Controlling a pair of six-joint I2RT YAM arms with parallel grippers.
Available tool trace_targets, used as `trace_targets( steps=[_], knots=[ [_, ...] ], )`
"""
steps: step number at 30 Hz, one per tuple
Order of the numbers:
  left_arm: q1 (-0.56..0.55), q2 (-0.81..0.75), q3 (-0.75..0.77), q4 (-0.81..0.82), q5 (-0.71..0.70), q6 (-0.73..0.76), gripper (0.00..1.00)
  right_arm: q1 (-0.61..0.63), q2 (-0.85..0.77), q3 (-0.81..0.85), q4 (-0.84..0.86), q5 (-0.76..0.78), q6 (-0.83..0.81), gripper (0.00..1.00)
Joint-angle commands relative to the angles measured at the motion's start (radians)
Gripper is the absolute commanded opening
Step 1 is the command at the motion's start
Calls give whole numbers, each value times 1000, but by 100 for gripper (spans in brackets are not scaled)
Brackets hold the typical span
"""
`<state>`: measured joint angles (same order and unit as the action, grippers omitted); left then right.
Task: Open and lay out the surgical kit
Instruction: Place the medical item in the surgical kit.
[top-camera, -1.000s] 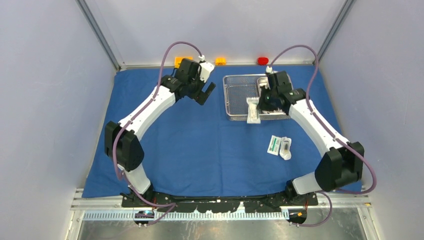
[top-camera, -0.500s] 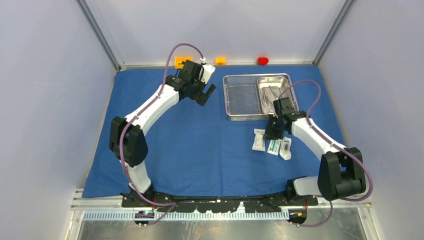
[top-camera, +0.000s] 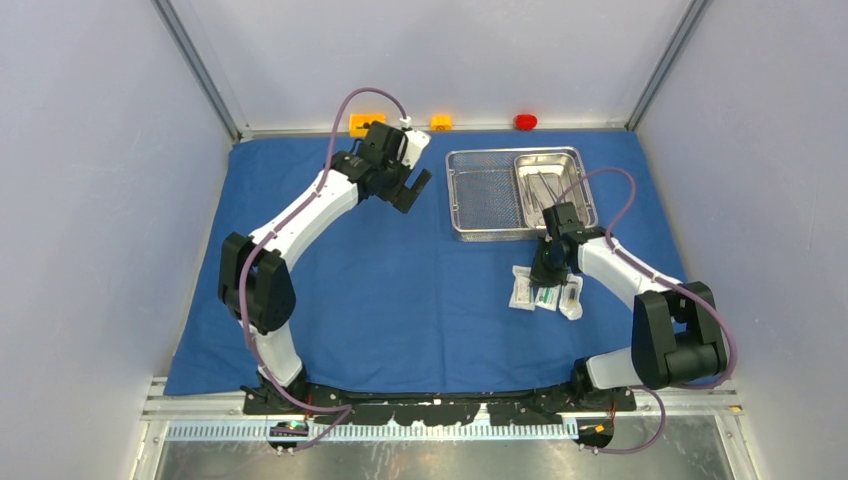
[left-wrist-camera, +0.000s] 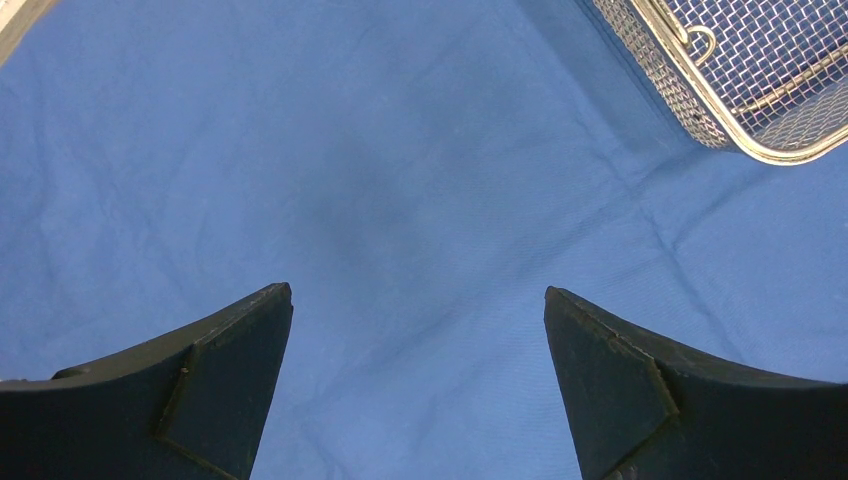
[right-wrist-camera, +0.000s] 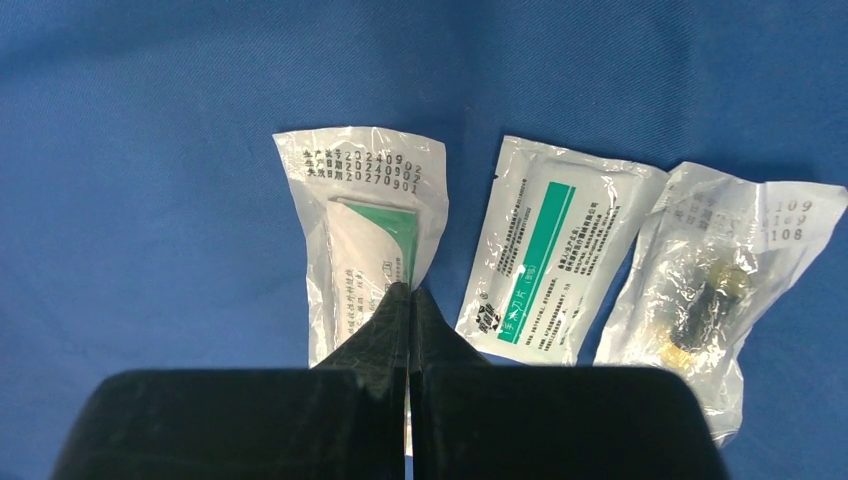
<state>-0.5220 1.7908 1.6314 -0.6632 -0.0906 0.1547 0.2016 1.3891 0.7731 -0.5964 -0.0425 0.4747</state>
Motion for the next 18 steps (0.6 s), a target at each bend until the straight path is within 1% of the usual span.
trace_targets(
  steps=[1, 3, 6, 11, 15, 18],
  knots=[
    [5, -33, 13, 24, 11, -25, 100, -1, 2, 11, 10, 29, -21, 0],
    [5, -24, 17, 21, 14, -28, 100, -2, 2, 13, 5, 25, -23, 4],
    [5, -18, 15, 16, 12, -29, 100, -2, 3, 21, -10, 6, -24, 17],
    [5, -22, 12, 13, 3, -22, 100, -2, -15, 56, -51, 15, -29, 34],
    [5, -32, 13, 10, -1, -21, 100, -3, -58, 113, -83, 24, -67, 44],
    [5, -39, 17, 5, -1, -20, 100, -3, -95, 177, -100, 36, -105, 54]
  ],
)
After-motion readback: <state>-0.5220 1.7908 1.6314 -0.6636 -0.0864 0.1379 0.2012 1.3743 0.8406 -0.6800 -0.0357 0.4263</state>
